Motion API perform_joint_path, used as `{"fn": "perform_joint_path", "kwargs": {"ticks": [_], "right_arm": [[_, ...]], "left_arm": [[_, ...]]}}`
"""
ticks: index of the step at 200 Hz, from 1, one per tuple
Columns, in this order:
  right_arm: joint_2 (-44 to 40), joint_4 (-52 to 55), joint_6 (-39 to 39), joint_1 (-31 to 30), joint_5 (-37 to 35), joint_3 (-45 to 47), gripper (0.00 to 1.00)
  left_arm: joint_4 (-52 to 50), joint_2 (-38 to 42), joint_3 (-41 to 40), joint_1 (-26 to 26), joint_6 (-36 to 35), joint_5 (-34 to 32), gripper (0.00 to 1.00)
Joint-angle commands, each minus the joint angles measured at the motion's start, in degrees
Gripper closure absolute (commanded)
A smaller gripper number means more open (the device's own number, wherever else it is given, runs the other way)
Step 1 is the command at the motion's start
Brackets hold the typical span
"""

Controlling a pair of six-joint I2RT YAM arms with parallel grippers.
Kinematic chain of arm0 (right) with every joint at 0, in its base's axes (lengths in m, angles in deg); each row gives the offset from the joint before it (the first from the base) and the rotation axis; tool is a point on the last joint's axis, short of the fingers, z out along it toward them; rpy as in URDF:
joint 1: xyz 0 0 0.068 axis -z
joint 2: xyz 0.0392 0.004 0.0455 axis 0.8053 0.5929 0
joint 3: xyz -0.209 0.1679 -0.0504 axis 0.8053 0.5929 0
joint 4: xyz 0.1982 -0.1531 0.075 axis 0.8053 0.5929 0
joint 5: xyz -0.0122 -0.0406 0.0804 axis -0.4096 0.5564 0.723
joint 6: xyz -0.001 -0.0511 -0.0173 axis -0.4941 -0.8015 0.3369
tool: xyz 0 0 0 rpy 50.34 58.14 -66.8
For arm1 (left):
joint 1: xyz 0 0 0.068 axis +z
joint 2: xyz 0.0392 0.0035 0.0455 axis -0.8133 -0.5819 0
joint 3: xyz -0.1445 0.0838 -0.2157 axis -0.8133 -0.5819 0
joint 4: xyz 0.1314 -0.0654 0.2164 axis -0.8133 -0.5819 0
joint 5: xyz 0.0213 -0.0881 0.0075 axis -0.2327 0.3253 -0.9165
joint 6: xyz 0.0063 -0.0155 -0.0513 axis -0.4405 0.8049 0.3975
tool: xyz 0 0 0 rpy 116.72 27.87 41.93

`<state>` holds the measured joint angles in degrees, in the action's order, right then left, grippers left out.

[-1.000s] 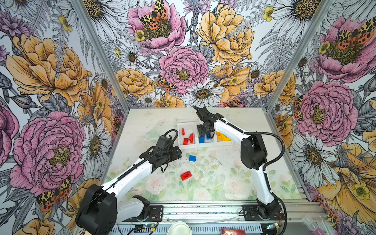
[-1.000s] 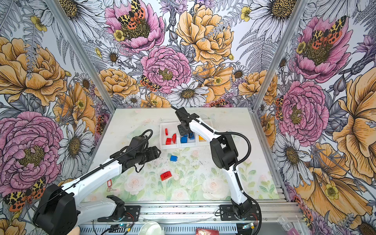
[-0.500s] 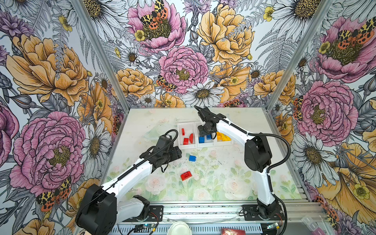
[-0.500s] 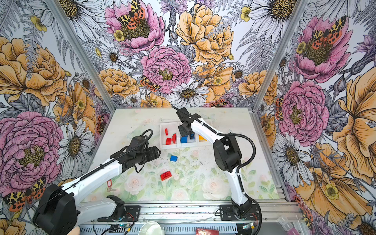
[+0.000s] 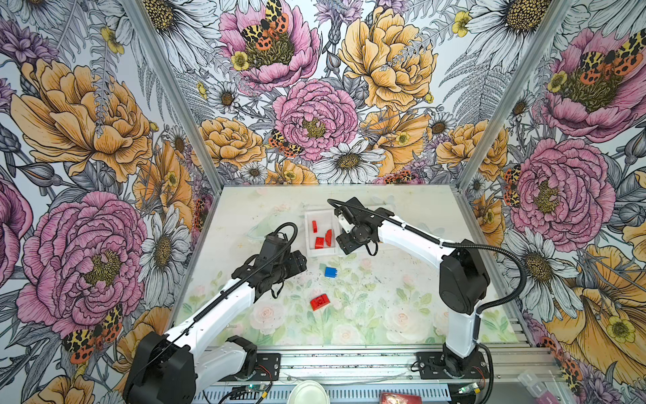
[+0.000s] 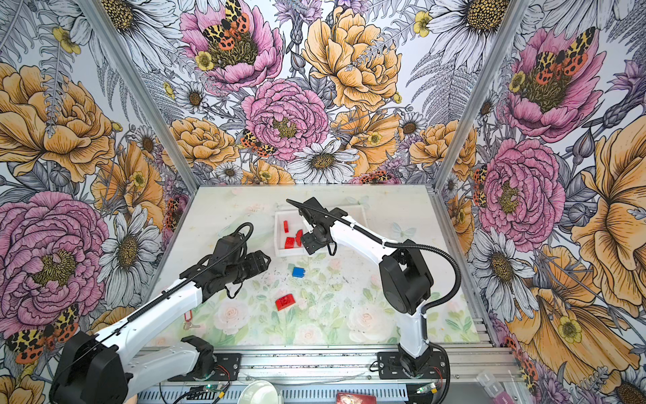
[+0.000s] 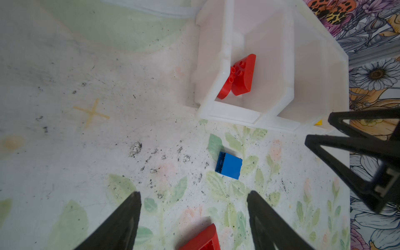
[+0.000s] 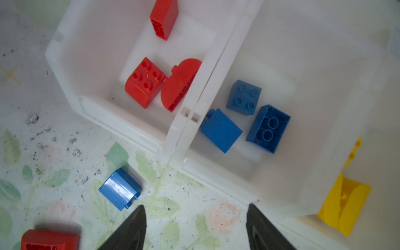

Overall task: Sort the legos into containers by color
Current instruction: Place the lego in the container, then pick up the lego from the center of the table.

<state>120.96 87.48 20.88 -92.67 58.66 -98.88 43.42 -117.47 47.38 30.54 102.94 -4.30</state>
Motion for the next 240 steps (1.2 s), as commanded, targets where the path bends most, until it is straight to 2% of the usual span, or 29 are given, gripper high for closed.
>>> {"fn": "perform_joint_path", "kwargs": {"ticks": [1, 35, 90, 163, 240], "right_arm": [[-2.6, -0.9, -3.7, -1.2, 4.0, 2.9, 0.24], [-2.9, -1.9, -5.6, -4.0, 7.3, 5.1, 0.22], [2.1, -2.1, -9.6, -8.3, 6.7, 2.5, 0.20], [8.3, -1.9, -13.2, -9.8, 4.1, -2.8, 0.19], [11.9, -2.0, -14.8, -9.8, 3.9, -4.1, 0.22]], "left_arm": [[-0.2, 1.9, -0.9, 1.6, 0.3, 0.5, 0.21], [-1.1, 3.3, -1.4, 4.2, -0.4, 1.7, 0.21], [-1.2, 3.9, -1.7, 5.1, -0.7, 2.7, 0.21], [-1.3, 4.9, -2.3, 5.8, -0.7, 3.1, 0.21], [-1.5, 5.2, -2.8, 6.4, -0.6, 3.4, 0.21]]}}
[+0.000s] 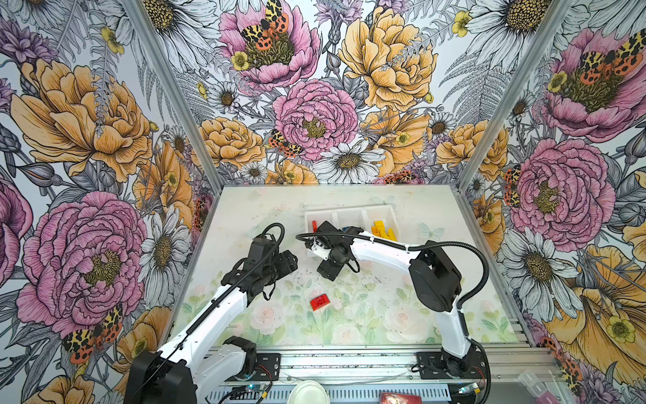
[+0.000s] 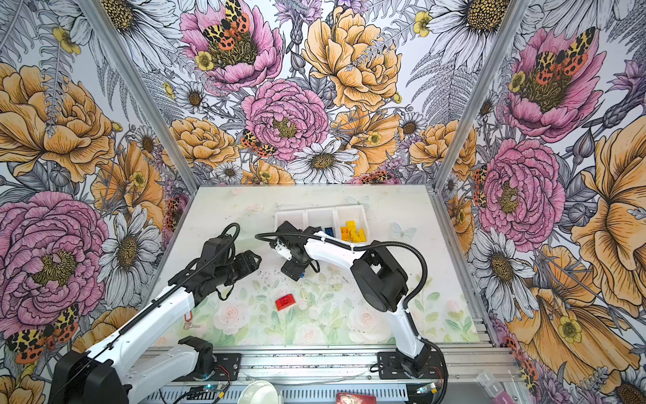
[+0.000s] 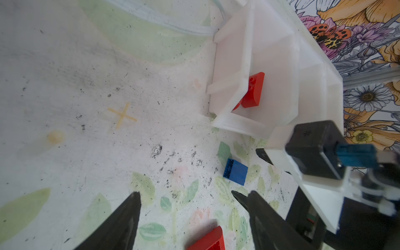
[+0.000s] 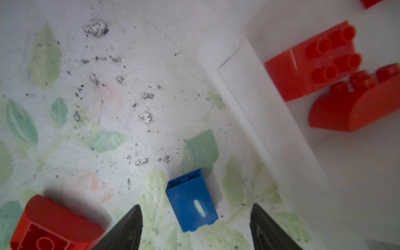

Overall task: Sort the legos into containers by color
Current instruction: Pick up the lego from the center of the table.

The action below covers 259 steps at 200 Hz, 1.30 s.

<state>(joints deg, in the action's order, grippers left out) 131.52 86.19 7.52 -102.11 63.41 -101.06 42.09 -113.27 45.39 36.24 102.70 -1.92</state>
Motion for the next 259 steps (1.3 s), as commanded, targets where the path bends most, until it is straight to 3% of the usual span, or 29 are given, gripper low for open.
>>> {"fn": "perform_joint_path", "kwargs": {"ticks": [1, 166, 194, 226, 259], "right_arm": [[1.3, -0.7, -1.4, -0.4, -0.8, -1.9, 0.21], [4.3, -0.6, -1.1, -0.8, -1.7, -0.5, 0.34], [4.5, -0.6, -1.1, -1.1, -2.3, -0.3, 0.39], [4.3, -0.7, -1.0, -1.5, -2.9, 0.2, 0.57], [3.8, -0.6, -1.0, -1.5, -3.4, 0.5, 0.63]], "left_arm": [[-0.1, 1.0, -0.8, 0.7, -0.4, 1.0, 0.21], [-0.1, 0.4, -0.6, 0.9, -0.3, 1.1, 0.21], [-0.1, 0.4, -0.6, 0.9, -0.3, 1.2, 0.21], [0.0, 0.4, -0.5, 1.0, -0.3, 1.2, 0.21], [-0.1, 0.3, -0.5, 1.0, -0.3, 1.1, 0.21]]}}
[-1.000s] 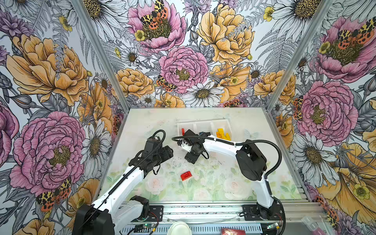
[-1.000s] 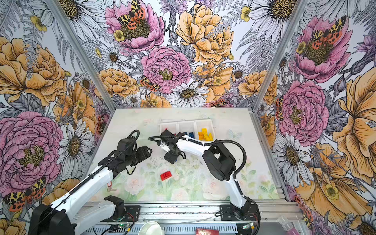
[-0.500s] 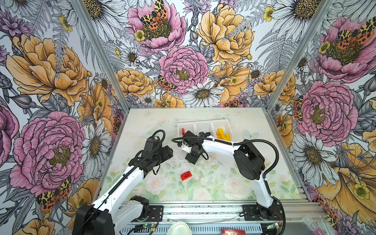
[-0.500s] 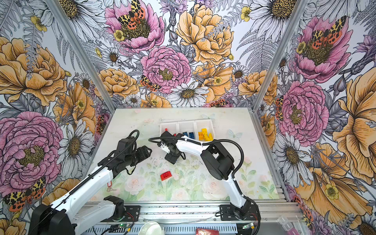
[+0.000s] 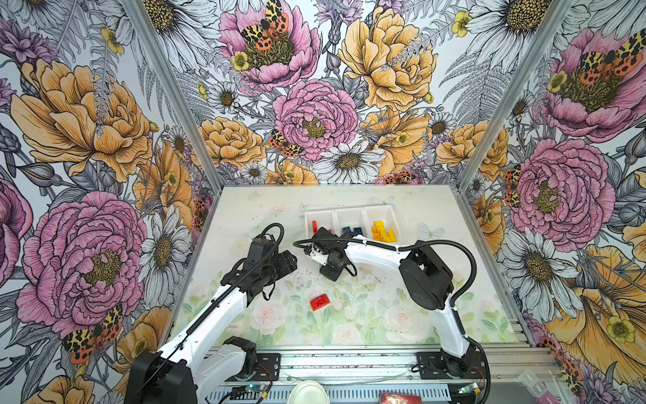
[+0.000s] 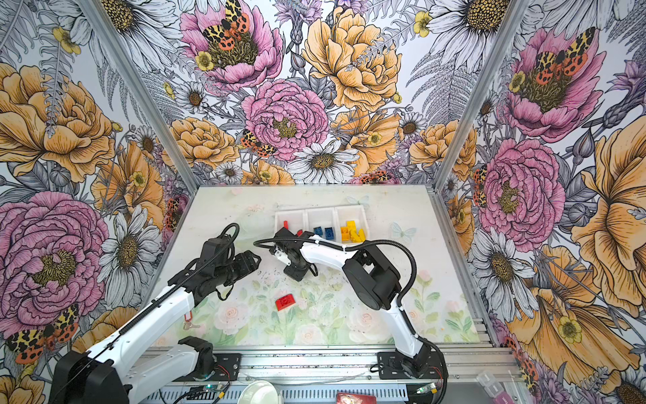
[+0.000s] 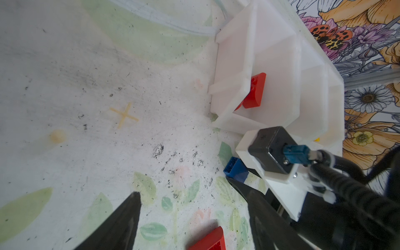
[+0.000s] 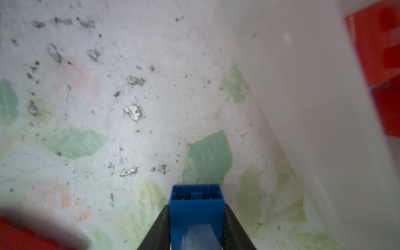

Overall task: Sort the legos into containers by color
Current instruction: Pick up the lego from the center of the table, then place the lego in the container.

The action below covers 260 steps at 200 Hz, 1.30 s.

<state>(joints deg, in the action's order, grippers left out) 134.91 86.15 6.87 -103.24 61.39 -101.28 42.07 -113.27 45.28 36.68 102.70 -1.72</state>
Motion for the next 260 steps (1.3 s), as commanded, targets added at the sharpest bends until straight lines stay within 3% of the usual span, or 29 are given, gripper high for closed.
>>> {"fn": "perform_joint_path", "kwargs": {"ticks": [1, 50, 138, 260], "right_arm": [[0.4, -0.6, -0.2, -0.4, -1.4, 0.7, 0.63], [-1.3, -0.6, 1.0, -0.3, -2.2, 0.7, 0.70], [-11.4, -0.6, 7.2, 3.0, -1.3, 3.7, 0.71], [-12.6, -0.7, 14.7, 12.7, -7.5, 0.3, 0.70]], "left_arm": [[0.0, 0.3, -0.3, 0.5, -0.3, 0.9, 0.21], [0.0, 0.4, -0.2, 0.5, -0.3, 1.0, 0.21], [0.0, -0.3, 0.3, -0.3, -0.8, 0.6, 0.21], [0.7, -4.9, 3.1, -7.6, -1.0, -2.7, 0.21]]}}
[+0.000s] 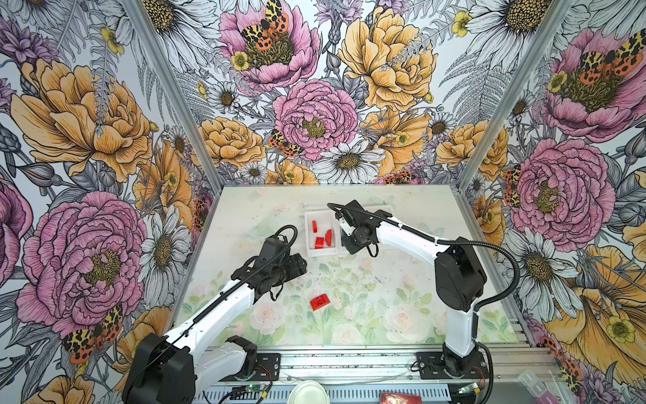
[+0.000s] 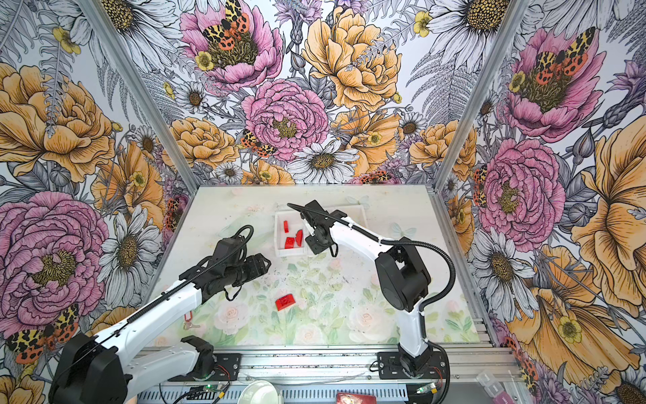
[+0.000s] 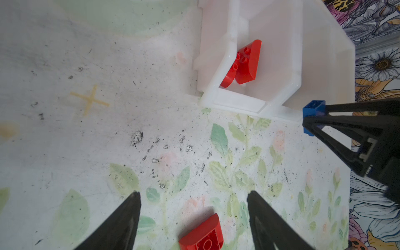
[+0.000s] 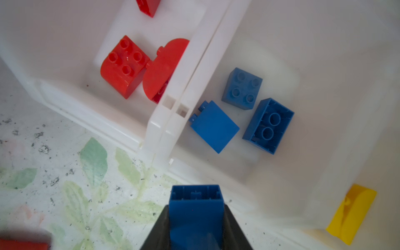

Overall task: Sort the legos into containers by color
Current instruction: Place the lego in the container.

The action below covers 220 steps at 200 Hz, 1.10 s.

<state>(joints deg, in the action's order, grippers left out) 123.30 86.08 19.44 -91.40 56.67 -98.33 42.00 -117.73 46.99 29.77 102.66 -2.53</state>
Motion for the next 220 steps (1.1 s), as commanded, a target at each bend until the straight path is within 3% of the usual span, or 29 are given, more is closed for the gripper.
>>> {"fn": "perform_joint_path", "kwargs": {"ticks": [1, 95, 166, 220], "right_arm": [[-0.9, -0.7, 2.2, 0.9, -2.8, -2.7, 0.70], [7.9, -0.6, 11.2, 5.4, -4.8, -12.4, 0.70], [12.9, -0.6, 13.0, 6.0, -3.8, -15.7, 0.68], [13.9, -0.6, 13.0, 6.1, -3.7, -16.8, 0.59]], "left_arm": [[0.8, -0.5, 1.4, -0.7, -1.0, -1.8, 0.21], [1.5, -2.0, 1.9, -2.5, -1.2, -2.2, 0.21], [1.5, -2.3, 1.7, -2.7, -1.3, -2.2, 0.21], [1.5, -2.7, 1.9, -2.8, -1.5, -1.9, 0.21]]}}
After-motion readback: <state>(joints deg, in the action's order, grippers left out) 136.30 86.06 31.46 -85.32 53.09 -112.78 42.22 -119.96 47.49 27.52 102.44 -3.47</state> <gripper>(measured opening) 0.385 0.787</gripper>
